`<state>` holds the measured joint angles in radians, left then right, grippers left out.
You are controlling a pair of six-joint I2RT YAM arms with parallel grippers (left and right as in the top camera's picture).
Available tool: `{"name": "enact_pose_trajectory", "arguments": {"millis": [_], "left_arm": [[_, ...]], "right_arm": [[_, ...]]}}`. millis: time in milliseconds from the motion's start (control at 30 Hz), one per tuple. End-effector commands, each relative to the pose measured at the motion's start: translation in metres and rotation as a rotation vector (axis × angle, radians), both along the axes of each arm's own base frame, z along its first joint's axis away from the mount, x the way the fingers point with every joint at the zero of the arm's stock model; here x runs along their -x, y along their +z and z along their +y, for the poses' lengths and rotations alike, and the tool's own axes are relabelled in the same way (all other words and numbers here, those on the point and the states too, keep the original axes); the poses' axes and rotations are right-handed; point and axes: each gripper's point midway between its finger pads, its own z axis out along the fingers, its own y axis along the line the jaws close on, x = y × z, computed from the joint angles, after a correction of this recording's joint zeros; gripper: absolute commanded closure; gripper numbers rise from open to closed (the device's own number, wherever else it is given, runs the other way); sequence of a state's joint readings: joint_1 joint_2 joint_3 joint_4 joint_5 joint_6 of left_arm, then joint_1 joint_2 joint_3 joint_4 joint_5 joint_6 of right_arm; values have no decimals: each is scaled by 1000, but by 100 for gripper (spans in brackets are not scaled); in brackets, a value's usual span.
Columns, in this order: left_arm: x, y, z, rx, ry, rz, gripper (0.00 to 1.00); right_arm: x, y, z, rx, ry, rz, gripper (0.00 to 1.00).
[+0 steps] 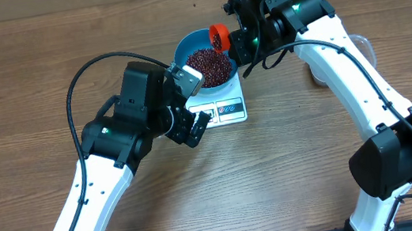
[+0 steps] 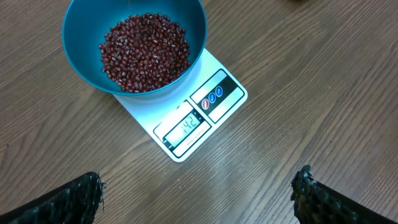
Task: Scoop item into bowl and weigh 150g on scale
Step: 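Tip the scoop to pour beans into the teal bowl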
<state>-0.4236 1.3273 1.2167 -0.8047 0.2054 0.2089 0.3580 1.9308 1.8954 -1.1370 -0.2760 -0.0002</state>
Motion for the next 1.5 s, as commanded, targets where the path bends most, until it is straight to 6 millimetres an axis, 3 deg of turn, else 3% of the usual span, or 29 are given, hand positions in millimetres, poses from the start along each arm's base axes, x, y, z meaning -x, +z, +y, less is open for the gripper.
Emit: {"name": "enact_pose_trajectory", "arguments": {"millis": [0,1467], "left_arm": [[-2,13,-2,21,8,-25,0],[-2,13,-2,21,8,-25,1]], "right_arm": [[-3,26,0,-13,3,-71,96],[-12,26,-6,87,133,-184,96]]}}
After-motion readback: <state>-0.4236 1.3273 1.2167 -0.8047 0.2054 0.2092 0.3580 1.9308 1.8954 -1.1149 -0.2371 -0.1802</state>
